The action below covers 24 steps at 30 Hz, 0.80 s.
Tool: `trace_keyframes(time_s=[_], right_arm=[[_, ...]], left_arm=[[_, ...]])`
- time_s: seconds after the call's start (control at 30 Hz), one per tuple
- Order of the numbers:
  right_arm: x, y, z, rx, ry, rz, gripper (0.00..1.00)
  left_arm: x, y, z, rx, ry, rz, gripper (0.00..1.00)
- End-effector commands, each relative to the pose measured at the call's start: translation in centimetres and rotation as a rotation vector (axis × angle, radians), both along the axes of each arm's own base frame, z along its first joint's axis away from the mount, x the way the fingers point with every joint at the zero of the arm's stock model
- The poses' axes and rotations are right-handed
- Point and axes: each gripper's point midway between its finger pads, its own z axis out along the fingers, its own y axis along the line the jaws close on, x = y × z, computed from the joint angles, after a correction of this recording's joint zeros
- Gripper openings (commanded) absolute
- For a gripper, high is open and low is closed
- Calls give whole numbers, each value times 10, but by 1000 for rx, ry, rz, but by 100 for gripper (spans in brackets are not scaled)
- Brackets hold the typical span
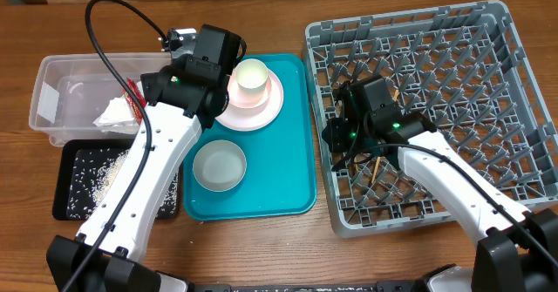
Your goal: Sort waste into correct bins and load items into the dishwasher
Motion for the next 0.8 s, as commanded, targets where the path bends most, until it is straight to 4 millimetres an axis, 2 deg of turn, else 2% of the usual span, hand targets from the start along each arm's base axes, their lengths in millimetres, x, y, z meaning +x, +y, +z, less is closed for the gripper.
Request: trace_keyframes(time_s=[0.0, 0.43, 0.6, 0.77], right_arm=[[-6, 5, -4, 15, 26, 17, 17], [-12, 2, -7, 4, 52, 16, 16], [-11, 3, -7, 7, 47, 16, 8], [-5, 5, -4, 33, 48, -30, 6]], left_arm=[[3, 2, 10, 14, -27, 8, 100], [3, 2, 10, 14, -27, 8, 100], [3, 2, 10, 14, -27, 8, 100], [3, 2, 10, 14, -27, 8, 100]])
